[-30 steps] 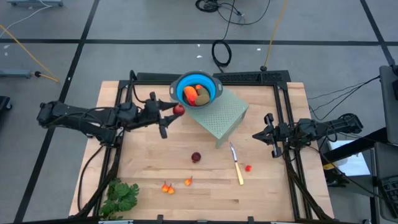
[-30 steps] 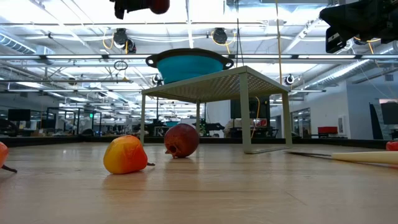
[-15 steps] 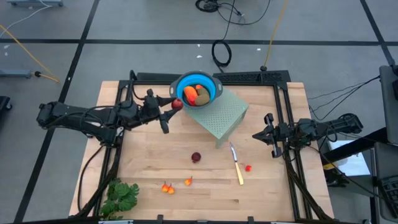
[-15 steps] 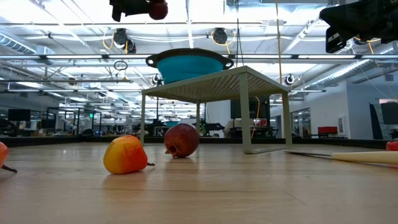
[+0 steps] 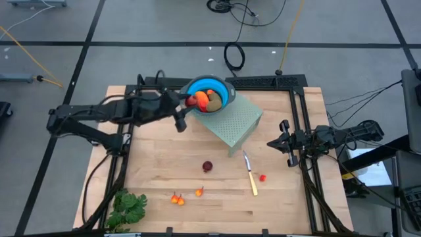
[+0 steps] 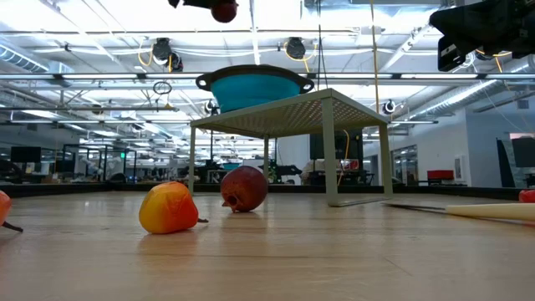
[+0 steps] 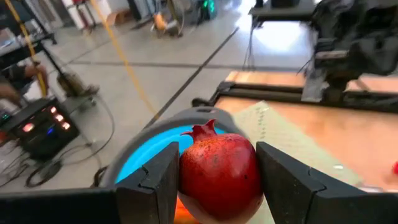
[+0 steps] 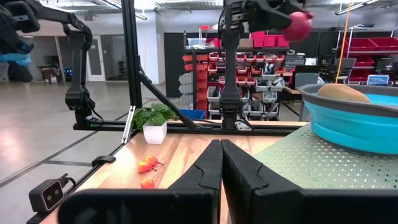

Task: Pick & Place Fruit
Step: Put the pomegranate into the blue strainer bowl on the shelf, then put the pear into the blue strainer bowl on the shelf

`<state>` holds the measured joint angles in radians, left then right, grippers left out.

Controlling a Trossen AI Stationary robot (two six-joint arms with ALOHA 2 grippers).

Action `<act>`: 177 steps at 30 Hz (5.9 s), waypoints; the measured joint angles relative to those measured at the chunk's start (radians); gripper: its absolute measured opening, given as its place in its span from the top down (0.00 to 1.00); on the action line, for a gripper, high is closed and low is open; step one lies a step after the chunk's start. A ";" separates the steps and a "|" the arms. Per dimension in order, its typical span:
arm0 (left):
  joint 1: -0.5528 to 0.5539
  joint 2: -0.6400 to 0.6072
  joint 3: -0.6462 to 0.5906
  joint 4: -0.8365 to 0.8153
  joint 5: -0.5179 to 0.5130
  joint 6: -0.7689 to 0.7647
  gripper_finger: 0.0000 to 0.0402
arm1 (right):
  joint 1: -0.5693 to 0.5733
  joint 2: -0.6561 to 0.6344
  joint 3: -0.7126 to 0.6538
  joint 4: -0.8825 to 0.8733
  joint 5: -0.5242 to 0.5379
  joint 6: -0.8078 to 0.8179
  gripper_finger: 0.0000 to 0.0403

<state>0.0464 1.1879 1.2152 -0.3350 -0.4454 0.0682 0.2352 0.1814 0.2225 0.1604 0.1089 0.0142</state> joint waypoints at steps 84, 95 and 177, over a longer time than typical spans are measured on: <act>0.464 0.475 0.317 -0.216 0.421 -0.074 0.43 | 0.000 0.000 0.000 -0.001 -0.001 0.000 1.00; 0.464 0.475 0.317 -0.214 0.416 -0.077 0.40 | 0.000 0.000 0.000 -0.001 -0.001 0.000 1.00; -0.310 0.157 0.317 -0.662 0.416 -0.756 0.87 | 0.000 0.000 0.000 0.000 -0.005 0.012 1.00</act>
<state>-0.2637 1.3449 1.5326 -0.9974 -0.0293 -0.6873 0.2354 0.1816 0.2222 0.1600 0.1041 0.0257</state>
